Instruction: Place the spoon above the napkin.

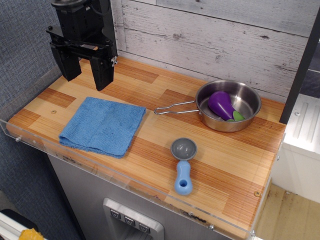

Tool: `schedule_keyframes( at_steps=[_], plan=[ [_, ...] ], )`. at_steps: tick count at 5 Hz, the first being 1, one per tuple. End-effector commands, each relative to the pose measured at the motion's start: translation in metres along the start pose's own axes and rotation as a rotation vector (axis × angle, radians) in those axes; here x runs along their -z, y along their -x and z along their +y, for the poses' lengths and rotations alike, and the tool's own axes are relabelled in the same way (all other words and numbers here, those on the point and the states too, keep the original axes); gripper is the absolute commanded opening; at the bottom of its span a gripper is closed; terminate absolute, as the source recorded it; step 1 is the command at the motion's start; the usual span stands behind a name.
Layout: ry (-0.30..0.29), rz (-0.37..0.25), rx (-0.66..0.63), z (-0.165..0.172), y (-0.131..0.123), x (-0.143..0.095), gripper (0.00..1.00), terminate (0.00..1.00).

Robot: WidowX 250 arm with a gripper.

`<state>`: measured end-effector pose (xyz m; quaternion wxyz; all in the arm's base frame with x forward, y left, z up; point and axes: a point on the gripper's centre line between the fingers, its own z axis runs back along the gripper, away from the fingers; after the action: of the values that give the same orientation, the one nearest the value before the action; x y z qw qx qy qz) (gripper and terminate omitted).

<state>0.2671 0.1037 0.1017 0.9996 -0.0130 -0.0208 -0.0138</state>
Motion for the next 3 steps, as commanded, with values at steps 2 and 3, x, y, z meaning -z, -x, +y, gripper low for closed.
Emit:
schedule_keyframes(
  at_steps=[2,3],
  plan=[
    [0.000,0.000,0.036,-0.037,0.006,0.005,1.00,0.00],
    [0.019,-0.006,0.082,-0.084,0.014,0.014,1.00,0.00]
  ],
)
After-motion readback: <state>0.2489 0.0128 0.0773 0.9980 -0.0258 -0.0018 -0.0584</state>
